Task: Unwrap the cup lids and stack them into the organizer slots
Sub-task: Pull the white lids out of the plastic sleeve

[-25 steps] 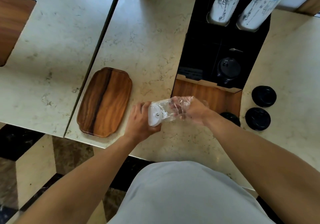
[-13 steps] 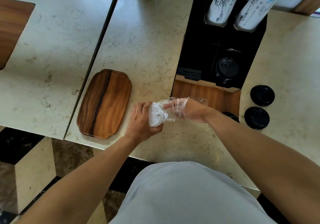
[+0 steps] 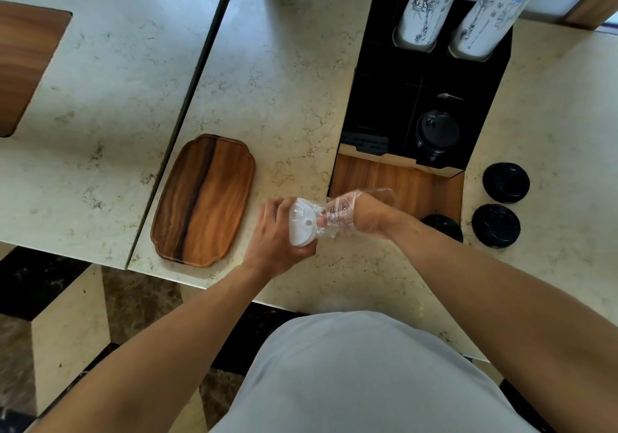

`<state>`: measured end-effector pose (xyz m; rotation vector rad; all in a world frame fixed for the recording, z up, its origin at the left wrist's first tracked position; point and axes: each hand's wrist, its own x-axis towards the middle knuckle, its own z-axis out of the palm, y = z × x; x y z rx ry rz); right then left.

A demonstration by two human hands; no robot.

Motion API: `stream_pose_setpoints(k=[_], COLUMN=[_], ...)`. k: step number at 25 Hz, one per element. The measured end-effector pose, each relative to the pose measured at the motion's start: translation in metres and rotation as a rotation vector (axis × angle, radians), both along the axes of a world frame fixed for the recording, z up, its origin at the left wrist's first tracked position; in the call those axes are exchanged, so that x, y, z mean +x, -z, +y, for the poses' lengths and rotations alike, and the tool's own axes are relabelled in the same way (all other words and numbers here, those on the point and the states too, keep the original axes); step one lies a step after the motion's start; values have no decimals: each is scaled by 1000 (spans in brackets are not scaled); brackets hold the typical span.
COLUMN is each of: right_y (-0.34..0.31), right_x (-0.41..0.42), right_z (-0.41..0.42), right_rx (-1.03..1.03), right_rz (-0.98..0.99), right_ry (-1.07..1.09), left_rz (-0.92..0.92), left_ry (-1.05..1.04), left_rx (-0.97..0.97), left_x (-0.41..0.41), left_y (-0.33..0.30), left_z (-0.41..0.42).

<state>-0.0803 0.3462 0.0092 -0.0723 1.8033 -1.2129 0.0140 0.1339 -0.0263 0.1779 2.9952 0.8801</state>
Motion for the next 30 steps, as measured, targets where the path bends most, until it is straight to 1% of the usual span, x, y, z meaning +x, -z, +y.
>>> stream_pose_setpoints(k=[6,10,12,16,18,21,23,25,26,30], right_y=[7,19,25,26,28,35,27,16,11,-6], right_x=[3,3,3,2,3,2,4,6,7,10], right_z=[-6,-2,1,2,3,4,3,0,-2,-5], right_rx=[21,32,69,232,245,297,295,217,189,229], right_rz=[12,-7,-16,37,47,103,50,-10,-5,56], right_ry=[-25,-34,-47,-112,-118,-199,-186,-107,-91,-97], left_rz=[34,23,2,-6,-5,-1,2,-3,-7,1], left_ry=[-16,-13,-8,8,5,11,8,2,6,18], left_rx=[19,23,19,8,10,10,9,9,9,-31], left_x=[4,5,5,6,5,4,4,2,2,-1], left_y=[-2,-1,0,1,1,0,1,1,1,3], left_z=[3,5,6,9,11,12,12,13,13,12])
